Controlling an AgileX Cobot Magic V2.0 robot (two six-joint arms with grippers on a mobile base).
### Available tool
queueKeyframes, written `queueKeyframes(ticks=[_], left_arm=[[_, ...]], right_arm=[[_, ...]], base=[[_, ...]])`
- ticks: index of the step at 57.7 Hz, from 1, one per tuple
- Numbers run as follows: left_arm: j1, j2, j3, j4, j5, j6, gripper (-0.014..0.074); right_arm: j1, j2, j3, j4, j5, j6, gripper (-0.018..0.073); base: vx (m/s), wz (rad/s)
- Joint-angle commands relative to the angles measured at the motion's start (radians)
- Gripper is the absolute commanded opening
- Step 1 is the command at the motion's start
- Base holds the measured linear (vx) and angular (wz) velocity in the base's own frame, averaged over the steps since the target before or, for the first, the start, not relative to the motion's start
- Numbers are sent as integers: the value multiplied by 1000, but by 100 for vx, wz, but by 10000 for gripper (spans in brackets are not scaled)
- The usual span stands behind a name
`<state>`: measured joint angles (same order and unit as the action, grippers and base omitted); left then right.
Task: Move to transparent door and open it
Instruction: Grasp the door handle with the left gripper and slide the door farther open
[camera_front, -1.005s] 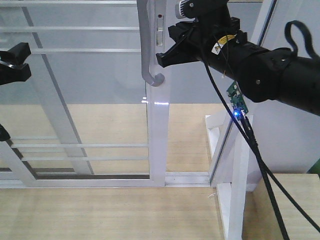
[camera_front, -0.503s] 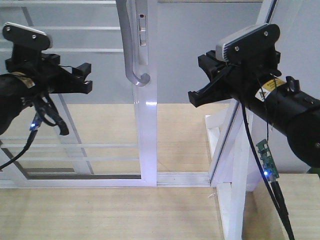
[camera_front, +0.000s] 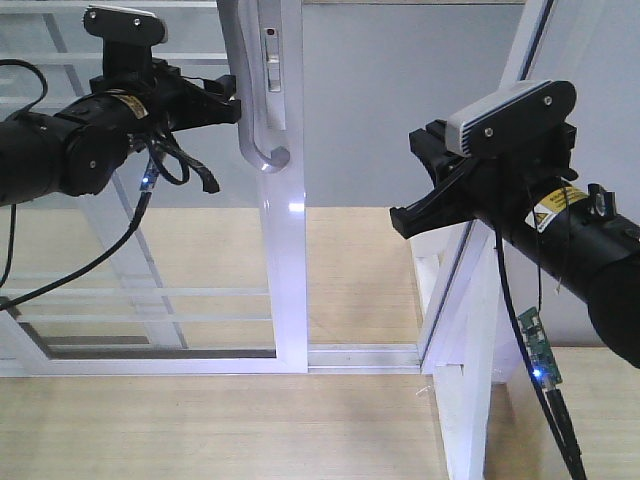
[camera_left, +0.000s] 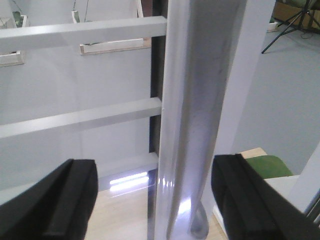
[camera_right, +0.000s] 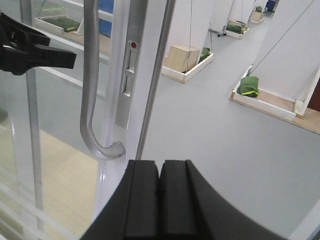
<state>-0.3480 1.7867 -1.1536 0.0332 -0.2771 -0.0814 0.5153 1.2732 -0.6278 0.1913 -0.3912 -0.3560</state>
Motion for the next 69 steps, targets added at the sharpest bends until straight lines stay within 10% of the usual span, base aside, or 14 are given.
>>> queueKeyframes(ticks=[1, 30, 51, 69], left_arm=[[-15, -20, -69, 35, -93, -28, 578], [-22, 121, -278, 53, -62, -112, 456], [-20, 100, -277, 53, 94, -110, -9], [14, 17, -272, 54, 148, -78, -6]], right_arm=[[-5, -31, -26, -5, -102, -33, -3], [-5, -31, -26, -4, -122, -93, -3], [-5, -31, -26, 70, -122, -101, -3], [-5, -31, -26, 72, -122, -101, -3]], base=[[0, 0], [0, 0], [0, 0], [0, 0]])
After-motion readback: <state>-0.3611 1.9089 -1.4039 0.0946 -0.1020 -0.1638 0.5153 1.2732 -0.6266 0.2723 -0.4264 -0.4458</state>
